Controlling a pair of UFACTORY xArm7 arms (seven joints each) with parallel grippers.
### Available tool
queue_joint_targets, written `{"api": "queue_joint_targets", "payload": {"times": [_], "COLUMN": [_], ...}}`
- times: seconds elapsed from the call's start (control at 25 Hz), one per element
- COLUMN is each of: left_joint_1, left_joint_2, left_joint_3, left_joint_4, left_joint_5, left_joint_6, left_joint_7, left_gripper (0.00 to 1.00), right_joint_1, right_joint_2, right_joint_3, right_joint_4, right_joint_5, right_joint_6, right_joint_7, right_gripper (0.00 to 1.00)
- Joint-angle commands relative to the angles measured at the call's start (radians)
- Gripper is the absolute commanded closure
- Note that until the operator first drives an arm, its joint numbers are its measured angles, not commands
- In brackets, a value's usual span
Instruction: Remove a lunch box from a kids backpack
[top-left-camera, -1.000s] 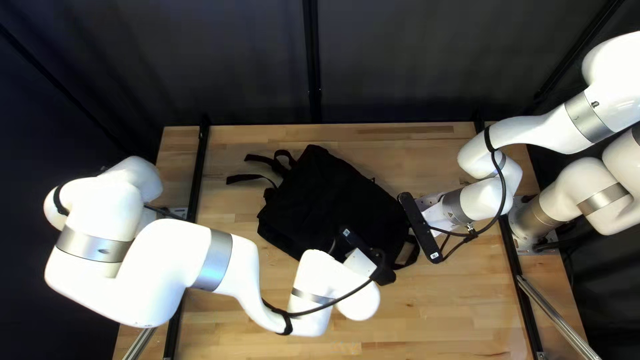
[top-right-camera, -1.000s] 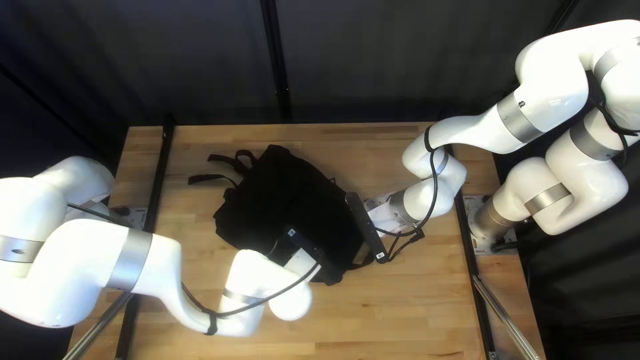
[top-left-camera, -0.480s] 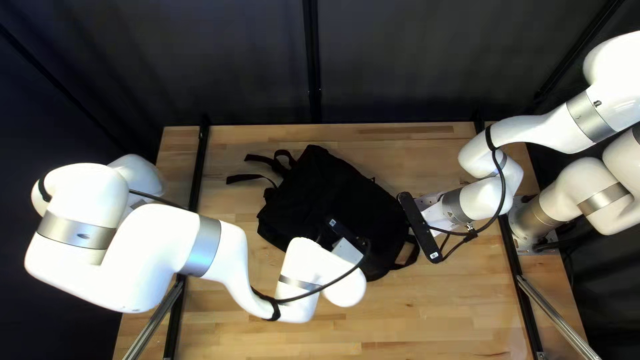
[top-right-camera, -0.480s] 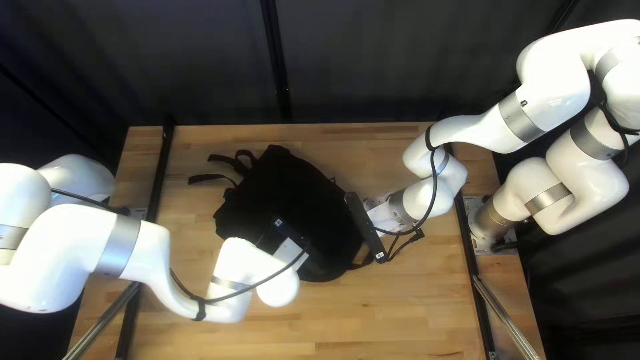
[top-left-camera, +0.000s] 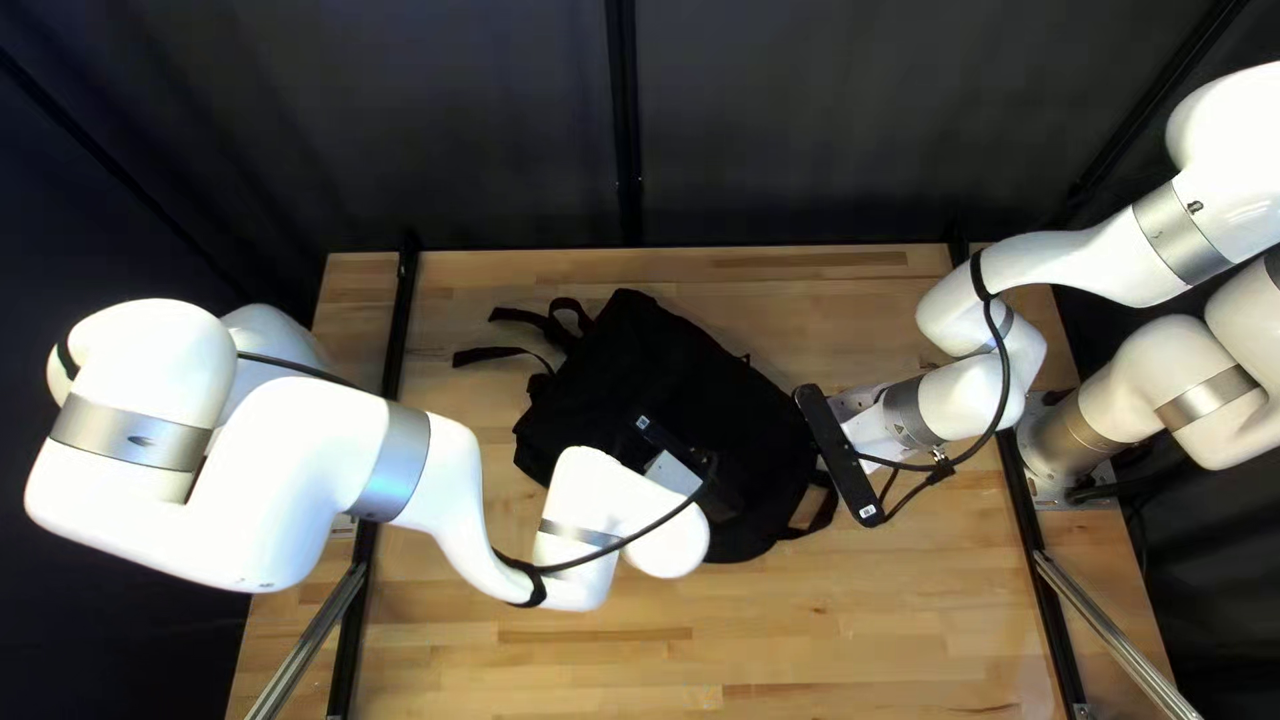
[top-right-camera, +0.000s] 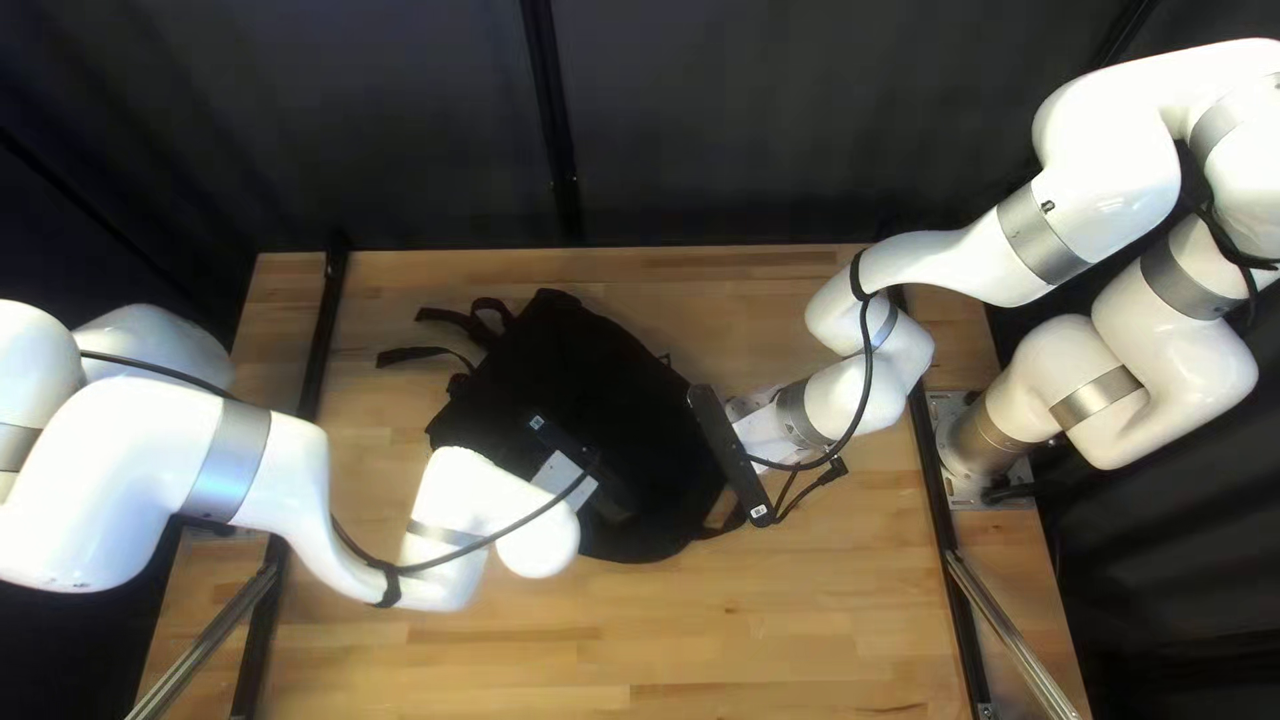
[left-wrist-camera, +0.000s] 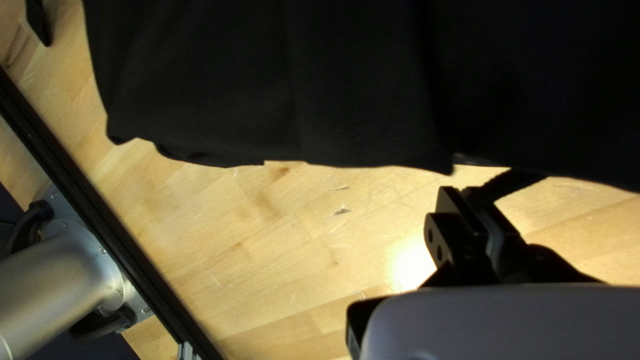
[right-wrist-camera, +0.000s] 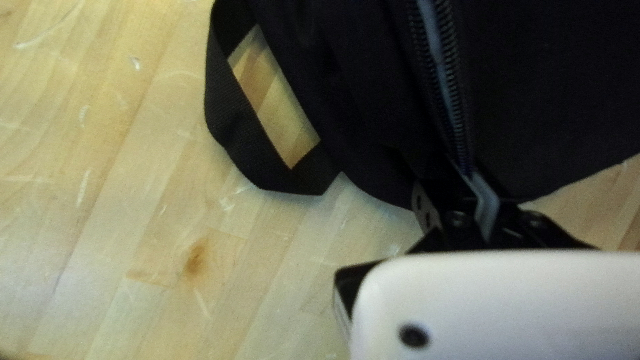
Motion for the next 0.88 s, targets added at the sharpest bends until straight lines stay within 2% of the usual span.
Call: {"api": "queue_joint_targets", "payload": {"times": [0.04,0.56,0.88], "left_joint_1": [-0.001,-0.022,-0.030], "left_joint_2": [-0.024,-0.104,-0.128], "left_joint_3": [0.013,0.048,0.058], "left_joint_4": [-0.043,-0.149,-0.169], "left_joint_5": [0.011,0.056,0.074], "left_joint_6": [-0.027,-0.056,-0.045], "left_joint_7": [-0.002,-0.046,-0.067], "left_gripper": [1.00,1.00,1.00], "right_joint_1": [0.001,0.002,0.000], "right_joint_2": [-0.001,-0.005,-0.005], "right_joint_3": [0.001,0.006,0.005], "right_joint_4": [-0.002,-0.011,-0.012], "right_joint_5": [0.001,-0.006,-0.008], "right_joint_6": [0.000,0.002,0.001], "right_joint_7": [-0.001,0.007,0.006], "right_gripper": [1.00,1.00,1.00]}}
